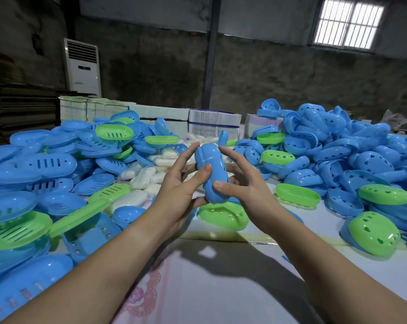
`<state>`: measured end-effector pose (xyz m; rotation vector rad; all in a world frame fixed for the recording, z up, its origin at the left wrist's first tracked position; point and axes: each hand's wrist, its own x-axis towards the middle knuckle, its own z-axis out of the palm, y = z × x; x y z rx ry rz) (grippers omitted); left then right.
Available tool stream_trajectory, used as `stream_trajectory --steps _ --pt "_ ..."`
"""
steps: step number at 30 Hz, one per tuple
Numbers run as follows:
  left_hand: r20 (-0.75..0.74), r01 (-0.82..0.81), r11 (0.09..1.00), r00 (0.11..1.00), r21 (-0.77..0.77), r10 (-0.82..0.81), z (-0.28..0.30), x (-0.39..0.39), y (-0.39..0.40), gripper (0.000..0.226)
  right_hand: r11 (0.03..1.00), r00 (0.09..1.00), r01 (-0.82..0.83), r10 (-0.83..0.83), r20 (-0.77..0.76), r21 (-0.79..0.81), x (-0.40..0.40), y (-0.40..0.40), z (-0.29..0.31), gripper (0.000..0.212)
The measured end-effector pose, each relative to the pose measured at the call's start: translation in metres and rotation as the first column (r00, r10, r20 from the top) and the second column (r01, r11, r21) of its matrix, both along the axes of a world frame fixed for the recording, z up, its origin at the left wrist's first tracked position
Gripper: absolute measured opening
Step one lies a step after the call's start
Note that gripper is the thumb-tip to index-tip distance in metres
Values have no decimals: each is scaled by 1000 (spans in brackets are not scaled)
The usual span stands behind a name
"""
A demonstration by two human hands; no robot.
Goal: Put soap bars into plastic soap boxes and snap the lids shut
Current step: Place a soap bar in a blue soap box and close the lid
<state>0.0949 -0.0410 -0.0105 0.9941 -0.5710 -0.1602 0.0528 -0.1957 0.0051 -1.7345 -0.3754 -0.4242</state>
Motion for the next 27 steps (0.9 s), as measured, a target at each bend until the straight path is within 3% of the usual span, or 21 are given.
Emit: stream_trajectory --steps 14,20,27 --pt "28 -19 1000 999 17 18 2 -3 0 59 998 998 59 -60 -2 -29 0 1 -1 67" --pt "55 -66 997 996 34 64 0 -7 -1 61 1000 994 8 -7 -107 8 -2 -3 5 65" --pt "28 -73 997 997 18 72 0 -4 -2 49 999 998 40 -39 -55 18 -2 5 2 62"
